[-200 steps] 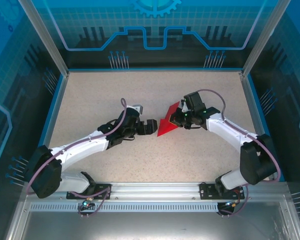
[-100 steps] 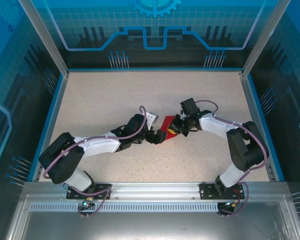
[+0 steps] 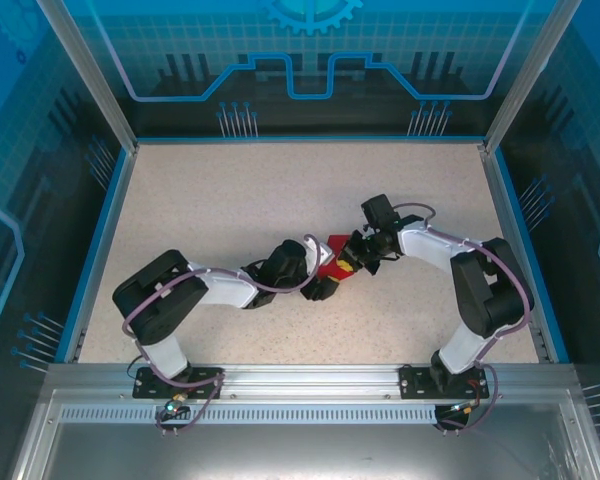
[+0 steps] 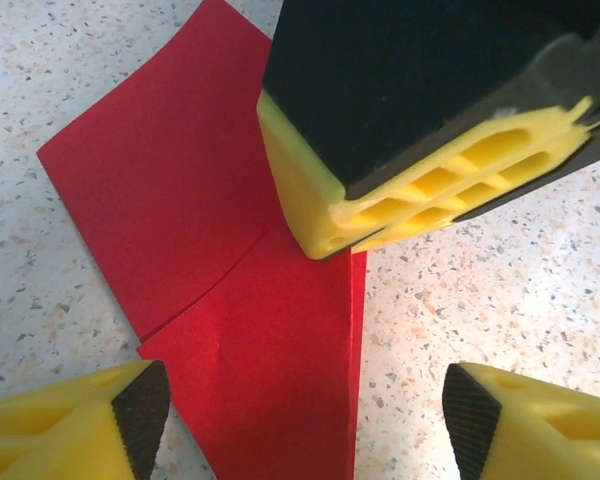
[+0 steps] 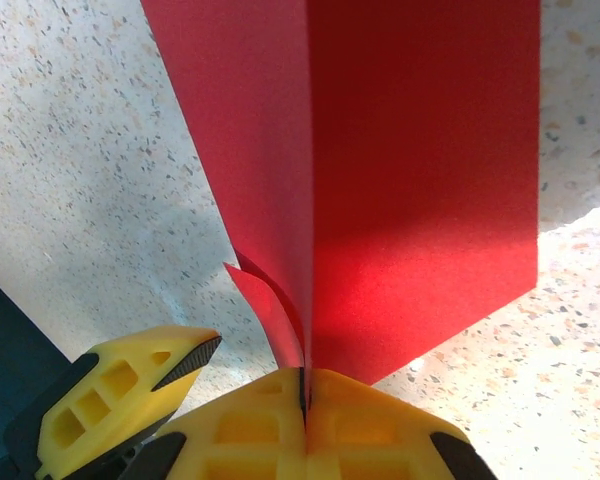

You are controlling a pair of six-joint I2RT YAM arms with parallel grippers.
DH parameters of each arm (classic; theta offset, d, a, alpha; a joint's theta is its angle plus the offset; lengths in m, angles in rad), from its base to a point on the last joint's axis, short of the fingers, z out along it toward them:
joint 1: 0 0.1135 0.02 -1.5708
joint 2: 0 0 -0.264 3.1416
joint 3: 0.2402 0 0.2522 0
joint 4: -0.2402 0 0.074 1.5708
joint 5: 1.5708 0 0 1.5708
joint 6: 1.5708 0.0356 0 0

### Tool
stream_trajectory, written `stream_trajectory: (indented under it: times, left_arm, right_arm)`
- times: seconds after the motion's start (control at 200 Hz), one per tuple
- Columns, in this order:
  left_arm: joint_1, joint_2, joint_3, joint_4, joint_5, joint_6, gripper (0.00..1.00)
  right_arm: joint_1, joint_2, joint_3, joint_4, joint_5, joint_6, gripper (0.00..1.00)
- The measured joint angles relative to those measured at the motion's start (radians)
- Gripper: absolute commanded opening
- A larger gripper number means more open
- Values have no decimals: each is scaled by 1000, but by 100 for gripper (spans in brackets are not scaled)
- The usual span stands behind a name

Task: Fold a paper plane with a square sheet of paper (pick it up from the middle)
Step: Fourth fold the wing at the center of the table.

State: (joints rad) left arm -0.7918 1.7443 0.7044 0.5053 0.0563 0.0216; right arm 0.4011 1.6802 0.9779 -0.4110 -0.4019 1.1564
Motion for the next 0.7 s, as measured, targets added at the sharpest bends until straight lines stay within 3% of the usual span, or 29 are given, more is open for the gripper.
stream_trajectory:
  times: [0.455, 0.7]
  left_arm:
    - [0, 57, 0, 43, -23, 87, 47]
    - [0, 58, 11, 38, -21, 89, 49]
  right_arm:
    - [-7, 14, 37, -47, -27, 4, 7]
    - [-9, 28, 45, -72, -28, 3, 9]
